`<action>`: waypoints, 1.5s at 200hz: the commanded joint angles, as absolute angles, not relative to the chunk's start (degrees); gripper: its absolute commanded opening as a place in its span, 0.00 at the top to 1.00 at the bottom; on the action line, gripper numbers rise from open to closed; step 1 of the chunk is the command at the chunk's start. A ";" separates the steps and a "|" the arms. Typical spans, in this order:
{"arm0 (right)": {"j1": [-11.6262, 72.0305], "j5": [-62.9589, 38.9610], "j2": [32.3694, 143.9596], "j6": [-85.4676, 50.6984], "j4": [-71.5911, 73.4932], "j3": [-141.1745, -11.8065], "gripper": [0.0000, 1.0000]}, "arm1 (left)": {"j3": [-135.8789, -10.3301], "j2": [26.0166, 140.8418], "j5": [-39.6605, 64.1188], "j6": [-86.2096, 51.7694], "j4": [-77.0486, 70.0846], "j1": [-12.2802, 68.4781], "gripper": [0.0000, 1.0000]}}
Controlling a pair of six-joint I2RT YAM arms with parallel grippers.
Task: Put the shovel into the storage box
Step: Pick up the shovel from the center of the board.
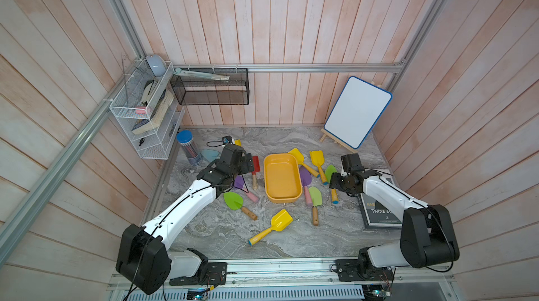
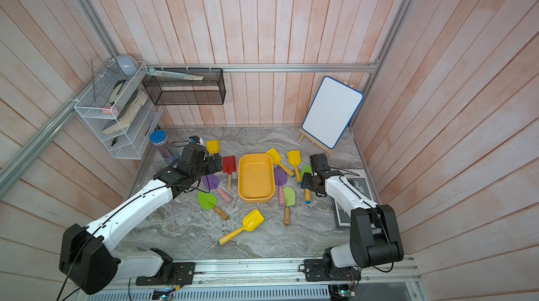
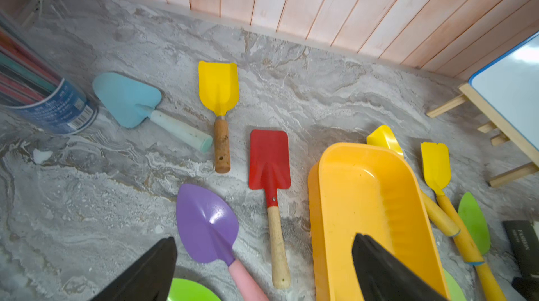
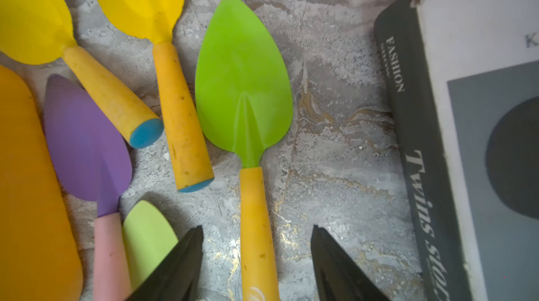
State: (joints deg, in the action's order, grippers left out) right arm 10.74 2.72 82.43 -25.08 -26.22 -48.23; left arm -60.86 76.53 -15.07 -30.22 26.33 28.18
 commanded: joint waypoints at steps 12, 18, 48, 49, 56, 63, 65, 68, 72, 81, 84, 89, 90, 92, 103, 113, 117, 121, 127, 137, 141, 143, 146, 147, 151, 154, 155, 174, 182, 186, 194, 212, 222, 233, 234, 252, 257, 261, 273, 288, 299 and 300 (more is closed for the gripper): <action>11.03 2.27 83.23 -25.75 -27.64 -46.02 0.38 | -62.50 78.03 -15.20 -34.20 34.16 29.74 0.00; 10.99 1.83 83.38 -25.68 -27.37 -45.69 0.39 | -62.56 78.04 -15.36 -34.65 34.67 30.01 0.00; 11.29 1.03 84.04 -25.59 -27.28 -44.41 0.42 | -62.45 78.47 -15.56 -36.01 37.17 30.32 0.00; 11.32 1.04 84.08 -25.58 -27.27 -44.35 0.42 | -62.51 78.48 -15.60 -36.07 37.31 30.32 0.00; 11.42 1.01 84.20 -25.66 -27.33 -44.02 0.43 | -62.55 78.73 -15.64 -36.37 38.03 30.40 0.00; 11.54 0.88 84.17 -25.67 -27.33 -43.63 0.44 | -62.56 78.88 -15.54 -36.51 38.59 30.33 0.00; 11.56 0.92 84.10 -25.73 -27.33 -43.49 0.44 | -62.57 78.87 -15.44 -36.55 38.70 30.50 0.00; 11.64 0.90 84.11 -25.79 -27.33 -43.34 0.45 | -62.58 78.94 -15.39 -36.64 38.87 30.51 0.00; 11.73 0.84 84.11 -25.75 -27.33 -43.06 0.45 | -62.51 79.08 -15.30 -36.73 39.04 30.54 0.00; 11.95 0.79 83.95 -25.88 -27.26 -42.53 0.47 | -62.36 79.04 -15.13 -36.91 39.44 30.59 0.00; 11.96 0.82 84.01 -25.92 -27.20 -42.32 0.47 | -62.31 79.02 -15.07 -36.95 39.40 30.59 0.00; 12.04 0.78 84.00 -25.93 -27.10 -42.07 0.48 | -62.11 78.90 -14.96 -37.04 39.36 30.64 0.00; 12.08 0.74 83.97 -25.93 -27.04 -42.00 0.48 | -62.08 78.91 -14.95 -37.06 39.37 30.66 0.00; 12.14 0.69 84.01 -25.93 -27.00 -41.90 0.48 | -61.97 78.92 -14.90 -37.08 39.37 30.67 0.00; 12.32 0.53 84.10 -26.01 -26.88 -41.58 0.52 | -61.71 78.75 -14.57 -37.18 39.07 30.66 0.00; 12.45 0.55 84.15 -26.02 -26.81 -41.40 0.55 | -61.50 78.62 -14.14 -37.17 38.89 30.60 0.00; 12.64 0.59 84.20 -26.02 -26.82 -41.40 0.57 | -61.46 78.69 -13.93 -37.26 38.85 30.60 0.00; 12.65 0.53 84.20 -26.05 -26.80 -41.40 0.59 | -61.56 78.60 -13.81 -37.34 38.78 30.63 0.00; 12.73 0.57 84.20 -26.10 -26.89 -41.46 0.62 | -61.61 78.57 -13.67 -37.35 38.85 30.75 0.00; 12.90 0.66 84.02 -26.10 -27.02 -41.57 0.67 | -61.81 78.57 -13.41 -37.44 38.83 30.80 0.00; 12.92 0.77 84.02 -26.10 -27.16 -41.64 0.70 | -61.72 78.57 -13.32 -37.44 38.91 30.85 0.00; 12.99 0.83 83.96 -26.06 -27.18 -41.65 0.72 | -61.81 78.55 -13.28 -37.51 38.93 30.85 0.00; 13.01 0.87 83.83 -26.09 -27.28 -41.74 0.73 | -61.93 78.49 -13.20 -37.57 38.93 30.92 0.00; 13.01 0.83 83.79 -26.05 -27.31 -41.74 0.74 | -61.95 78.49 -13.19 -37.59 38.94 30.93 0.01; 13.11 0.88 83.76 -26.02 -27.40 -41.80 0.77 | -62.01 78.49 -13.06 -37.68 39.06 30.98 0.00; 13.12 1.01 83.58 -26.02 -27.58 -41.83 0.79 | -62.10 78.49 -12.97 -37.70 39.06 31.02 0.00; 13.11 1.03 83.58 -26.02 -27.59 -41.83 0.79 | -62.12 78.44 -12.95 -37.70 39.09 31.02 0.00; 13.24 1.55 82.61 -26.02 -28.48 -42.16 0.92 | -62.97 78.36 -11.94 -37.71 39.29 31.54 0.00; 13.27 1.95 82.00 -26.02 -28.94 -42.27 0.98 | -63.24 78.27 -11.51 -37.66 39.25 32.05 0.00; 13.27 2.24 81.65 -26.09 -29.20 -42.34 1.00 | -63.46 78.16 -11.24 -37.62 39.29 32.28 0.01; 13.26 2.70 80.80 -26.26 -29.88 -42.49 1.00 | -63.86 78.05 -10.72 -37.59 39.29 32.90 0.00; 13.27 3.38 77.95 -26.53 -31.54 -43.12 1.00 | -65.02 77.56 -9.90 -37.40 39.12 34.38 0.00; 13.36 3.45 75.88 -26.56 -32.73 -43.76 1.00 | -65.72 77.18 -9.09 -37.18 38.76 35.21 0.00; 13.49 3.36 73.35 -26.22 -34.29 -44.87 1.00 | -66.29 76.55 -7.77 -36.88 37.96 35.88 0.00; 13.51 3.35 73.10 -26.21 -34.37 -44.98 1.00 | -66.33 76.46 -7.62 -36.90 37.83 35.91 0.00; 14.34 2.29 68.69 -24.12 -36.75 -47.22 1.00 | -66.55 75.17 -4.23 -36.41 35.36 36.35 0.13; 14.87 1.57 67.48 -23.17 -36.99 -47.88 1.00 | -66.58 74.79 -3.13 -36.39 34.61 36.51 0.18; 15.39 0.62 66.43 -22.20 -37.03 -48.33 1.00 | -66.43 74.58 -2.27 -36.39 33.92 36.48 0.22; 17.31 -3.24 63.65 -19.53 -36.58 -49.43 1.00 | -66.10 74.03 0.22 -36.22 31.60 36.47 0.43; 19.95 -8.96 61.04 -17.48 -35.18 -50.33 1.00 | -65.49 73.92 3.63 -36.12 28.19 36.47 0.57; 22.20 -11.95 60.08 -16.80 -33.79 -50.91 1.00 | -65.27 74.32 6.45 -36.12 25.70 36.50 0.57; 22.39 -12.08 60.01 -16.80 -33.68 -50.95 1.00 | -65.29 74.42 6.70 -36.12 25.51 36.44 0.57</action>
State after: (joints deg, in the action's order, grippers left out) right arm 18.59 -3.29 62.26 -21.12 -34.63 -48.86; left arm -65.12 74.65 -0.95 -36.51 32.71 36.34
